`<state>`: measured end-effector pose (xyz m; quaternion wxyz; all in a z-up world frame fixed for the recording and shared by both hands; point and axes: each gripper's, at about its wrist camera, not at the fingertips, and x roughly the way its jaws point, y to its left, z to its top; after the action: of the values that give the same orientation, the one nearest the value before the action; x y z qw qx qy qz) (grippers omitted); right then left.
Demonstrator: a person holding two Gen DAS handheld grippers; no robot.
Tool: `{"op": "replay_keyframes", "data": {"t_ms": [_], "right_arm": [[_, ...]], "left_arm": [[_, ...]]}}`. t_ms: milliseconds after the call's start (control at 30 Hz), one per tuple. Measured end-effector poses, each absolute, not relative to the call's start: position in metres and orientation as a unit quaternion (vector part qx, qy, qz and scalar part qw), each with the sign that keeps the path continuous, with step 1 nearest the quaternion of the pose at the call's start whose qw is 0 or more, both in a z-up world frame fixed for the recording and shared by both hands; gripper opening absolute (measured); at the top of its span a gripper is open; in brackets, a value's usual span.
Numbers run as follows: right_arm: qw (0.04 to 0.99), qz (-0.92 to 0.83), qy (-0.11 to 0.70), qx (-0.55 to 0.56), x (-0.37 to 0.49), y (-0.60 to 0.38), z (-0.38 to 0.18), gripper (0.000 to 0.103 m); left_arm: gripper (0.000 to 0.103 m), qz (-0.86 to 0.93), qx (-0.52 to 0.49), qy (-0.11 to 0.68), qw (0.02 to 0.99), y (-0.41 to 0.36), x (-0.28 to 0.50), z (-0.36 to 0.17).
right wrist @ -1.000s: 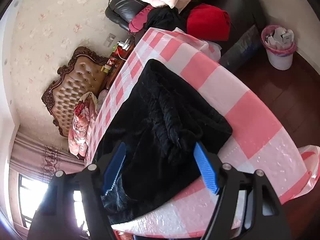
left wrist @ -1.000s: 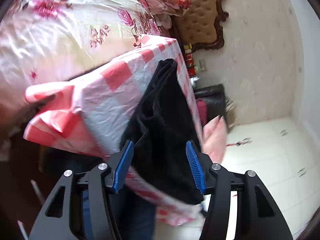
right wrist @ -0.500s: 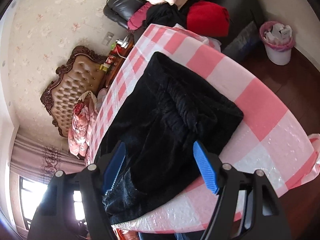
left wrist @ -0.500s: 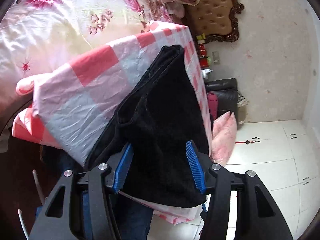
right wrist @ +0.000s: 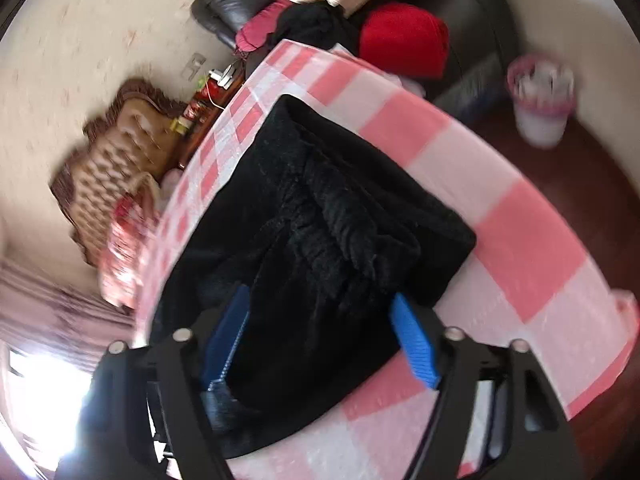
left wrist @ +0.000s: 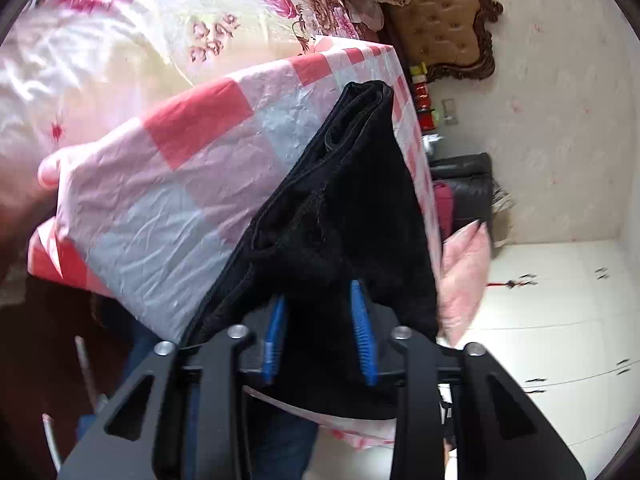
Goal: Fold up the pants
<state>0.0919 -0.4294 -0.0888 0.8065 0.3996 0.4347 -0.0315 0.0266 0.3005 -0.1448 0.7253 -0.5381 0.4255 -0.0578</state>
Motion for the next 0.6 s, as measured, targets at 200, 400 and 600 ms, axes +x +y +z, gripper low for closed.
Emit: {"op": "replay_keyframes", "data": {"t_ms": [200, 400, 600], "right_arm": [[0.827, -0.002, 0.414, 0.38, 0.096, -0.426, -0.07, 0.015], [0.809, 0.039, 0.416, 0.414, 0.139, -0.443, -0.055, 0.013], [0.823, 0.053, 0.366, 0.432, 0.101, -0.463, -0.019, 0.013]], "left_arm": [[0.004, -0.053, -0.489, 0.437, 0.754, 0.298, 0.029, -0.118], [0.003, -0.068, -0.468, 0.455, 0.754, 0.298, 0.07, -0.085], [0.003, -0.103, -0.44, 0.403, 0.796, 0.289, 0.039, -0.026]]}}
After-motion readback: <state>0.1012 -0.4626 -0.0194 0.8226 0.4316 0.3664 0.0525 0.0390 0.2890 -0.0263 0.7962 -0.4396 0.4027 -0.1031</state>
